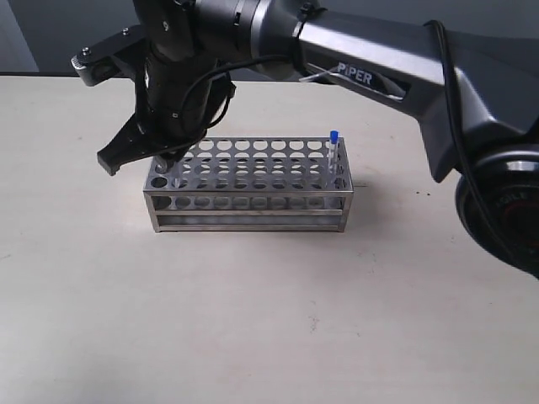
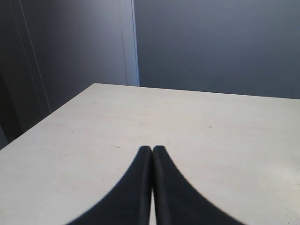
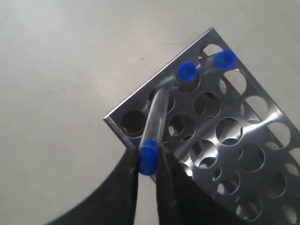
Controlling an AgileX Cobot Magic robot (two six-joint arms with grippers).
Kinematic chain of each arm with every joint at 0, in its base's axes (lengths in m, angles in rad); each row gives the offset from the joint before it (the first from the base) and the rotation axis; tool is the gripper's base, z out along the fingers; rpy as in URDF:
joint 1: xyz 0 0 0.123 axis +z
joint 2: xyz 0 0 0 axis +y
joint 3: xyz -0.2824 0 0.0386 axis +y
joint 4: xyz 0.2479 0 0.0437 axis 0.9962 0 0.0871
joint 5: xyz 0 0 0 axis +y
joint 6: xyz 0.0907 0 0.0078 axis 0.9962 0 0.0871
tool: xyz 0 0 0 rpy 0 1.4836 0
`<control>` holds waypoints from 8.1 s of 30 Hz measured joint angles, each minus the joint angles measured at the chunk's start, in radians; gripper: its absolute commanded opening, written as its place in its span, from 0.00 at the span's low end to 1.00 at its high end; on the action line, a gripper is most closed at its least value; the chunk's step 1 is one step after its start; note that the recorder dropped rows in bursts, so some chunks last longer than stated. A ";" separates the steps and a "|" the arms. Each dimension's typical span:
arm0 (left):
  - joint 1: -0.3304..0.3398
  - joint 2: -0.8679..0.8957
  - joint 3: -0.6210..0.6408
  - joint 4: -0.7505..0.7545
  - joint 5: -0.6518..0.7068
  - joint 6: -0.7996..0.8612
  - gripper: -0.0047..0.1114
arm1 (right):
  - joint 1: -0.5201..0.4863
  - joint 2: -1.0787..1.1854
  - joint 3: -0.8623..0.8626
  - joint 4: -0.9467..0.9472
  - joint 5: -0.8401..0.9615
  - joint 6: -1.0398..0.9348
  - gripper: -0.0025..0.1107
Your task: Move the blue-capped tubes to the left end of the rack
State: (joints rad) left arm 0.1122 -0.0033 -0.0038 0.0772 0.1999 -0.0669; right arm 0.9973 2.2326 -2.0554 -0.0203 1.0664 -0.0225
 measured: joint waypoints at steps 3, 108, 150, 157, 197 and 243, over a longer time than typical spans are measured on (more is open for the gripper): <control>0.000 0.000 0.000 0.000 0.000 0.000 0.04 | 0.000 0.000 0.000 -0.023 -0.013 0.004 0.02; 0.000 0.000 0.000 0.000 0.000 0.000 0.04 | -0.101 -0.172 0.042 -0.310 0.139 0.170 0.37; 0.000 0.000 0.000 0.000 -0.008 0.000 0.04 | -0.315 -0.215 0.494 -0.302 -0.220 0.298 0.02; 0.000 0.000 0.000 0.000 -0.008 0.000 0.04 | -0.315 -0.221 0.494 -0.293 -0.224 0.298 0.02; 0.000 0.000 0.000 0.000 -0.014 0.000 0.04 | 0.004 -0.218 0.301 -0.005 -0.403 -0.049 0.02; 0.000 0.000 0.000 0.000 -0.014 0.000 0.04 | 0.004 -0.057 0.292 -0.048 -0.391 -0.044 0.42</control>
State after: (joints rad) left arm 0.1122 -0.0033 -0.0038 0.0772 0.1857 -0.0669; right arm 1.0014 2.1754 -1.7639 -0.0684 0.6750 -0.0666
